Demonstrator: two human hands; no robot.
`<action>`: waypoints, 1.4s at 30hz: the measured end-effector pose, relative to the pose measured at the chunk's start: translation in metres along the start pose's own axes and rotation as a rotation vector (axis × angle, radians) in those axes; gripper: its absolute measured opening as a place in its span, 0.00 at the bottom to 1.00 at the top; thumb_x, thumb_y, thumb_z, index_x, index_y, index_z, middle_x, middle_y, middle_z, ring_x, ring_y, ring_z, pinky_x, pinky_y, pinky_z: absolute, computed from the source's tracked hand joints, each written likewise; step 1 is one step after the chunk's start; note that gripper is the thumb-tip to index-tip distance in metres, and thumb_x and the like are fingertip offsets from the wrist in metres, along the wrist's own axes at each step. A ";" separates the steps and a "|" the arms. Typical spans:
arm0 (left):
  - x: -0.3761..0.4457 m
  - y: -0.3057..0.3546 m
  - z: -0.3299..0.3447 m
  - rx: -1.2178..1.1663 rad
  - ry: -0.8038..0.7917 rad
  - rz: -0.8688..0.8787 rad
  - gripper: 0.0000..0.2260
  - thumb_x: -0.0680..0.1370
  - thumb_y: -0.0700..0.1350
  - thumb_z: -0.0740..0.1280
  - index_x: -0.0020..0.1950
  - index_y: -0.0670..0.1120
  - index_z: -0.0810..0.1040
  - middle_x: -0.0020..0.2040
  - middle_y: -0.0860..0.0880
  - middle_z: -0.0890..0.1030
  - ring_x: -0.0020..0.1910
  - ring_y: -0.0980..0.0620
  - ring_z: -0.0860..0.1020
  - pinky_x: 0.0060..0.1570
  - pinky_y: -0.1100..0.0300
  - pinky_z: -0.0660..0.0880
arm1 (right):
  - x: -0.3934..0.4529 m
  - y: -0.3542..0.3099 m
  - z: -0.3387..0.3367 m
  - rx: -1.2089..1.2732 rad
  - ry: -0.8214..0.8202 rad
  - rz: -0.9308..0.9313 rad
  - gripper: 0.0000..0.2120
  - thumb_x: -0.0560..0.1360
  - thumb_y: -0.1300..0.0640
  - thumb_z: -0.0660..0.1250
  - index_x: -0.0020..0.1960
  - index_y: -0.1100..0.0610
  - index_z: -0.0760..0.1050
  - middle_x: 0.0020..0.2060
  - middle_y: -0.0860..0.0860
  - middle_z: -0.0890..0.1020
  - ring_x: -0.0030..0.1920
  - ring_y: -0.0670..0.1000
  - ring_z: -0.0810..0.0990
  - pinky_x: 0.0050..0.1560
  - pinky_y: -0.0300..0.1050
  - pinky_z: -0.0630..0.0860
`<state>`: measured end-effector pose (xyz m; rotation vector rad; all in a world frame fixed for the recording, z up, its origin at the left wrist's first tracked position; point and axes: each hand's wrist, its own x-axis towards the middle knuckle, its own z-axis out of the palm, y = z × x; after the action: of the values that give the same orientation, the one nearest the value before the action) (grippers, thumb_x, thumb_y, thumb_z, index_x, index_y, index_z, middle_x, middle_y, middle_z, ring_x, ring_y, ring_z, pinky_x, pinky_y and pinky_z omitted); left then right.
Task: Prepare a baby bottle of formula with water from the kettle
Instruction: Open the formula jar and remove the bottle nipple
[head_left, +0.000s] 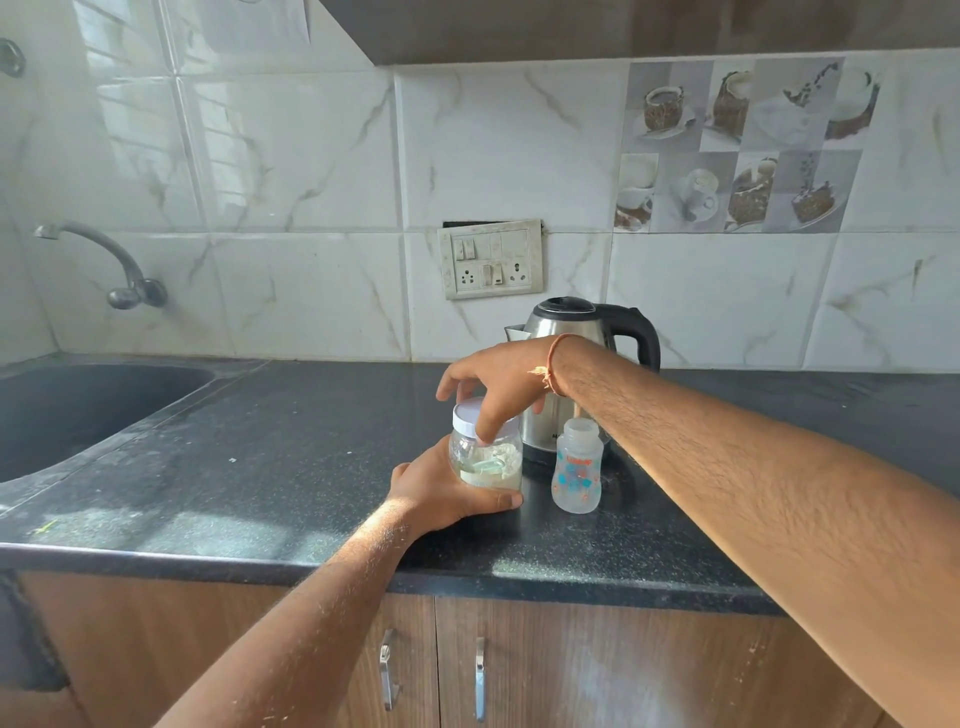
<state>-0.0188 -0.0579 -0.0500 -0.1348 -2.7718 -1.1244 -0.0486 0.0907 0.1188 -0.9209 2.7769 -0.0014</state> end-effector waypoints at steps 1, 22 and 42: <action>0.000 0.000 0.000 0.000 0.003 -0.001 0.32 0.60 0.77 0.78 0.59 0.70 0.74 0.54 0.71 0.82 0.62 0.58 0.79 0.75 0.46 0.61 | 0.000 0.000 0.000 -0.003 -0.008 -0.003 0.39 0.74 0.45 0.81 0.80 0.39 0.67 0.75 0.43 0.73 0.69 0.53 0.78 0.52 0.54 0.87; -0.001 0.005 0.000 0.032 0.015 -0.014 0.37 0.62 0.76 0.78 0.67 0.68 0.73 0.59 0.67 0.83 0.65 0.56 0.79 0.75 0.46 0.61 | 0.002 -0.004 0.005 -0.121 0.070 0.016 0.38 0.77 0.34 0.75 0.83 0.40 0.65 0.77 0.47 0.73 0.64 0.52 0.79 0.38 0.43 0.77; -0.002 0.002 0.000 -0.015 0.023 -0.008 0.39 0.58 0.77 0.77 0.66 0.67 0.76 0.57 0.71 0.84 0.65 0.59 0.81 0.78 0.44 0.64 | -0.129 0.085 0.103 0.587 0.806 -0.045 0.26 0.66 0.46 0.86 0.51 0.32 0.71 0.59 0.42 0.82 0.61 0.49 0.83 0.58 0.43 0.80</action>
<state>-0.0168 -0.0568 -0.0490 -0.1116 -2.7462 -1.1418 0.0232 0.2422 0.0389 -0.9432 3.0796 -1.3895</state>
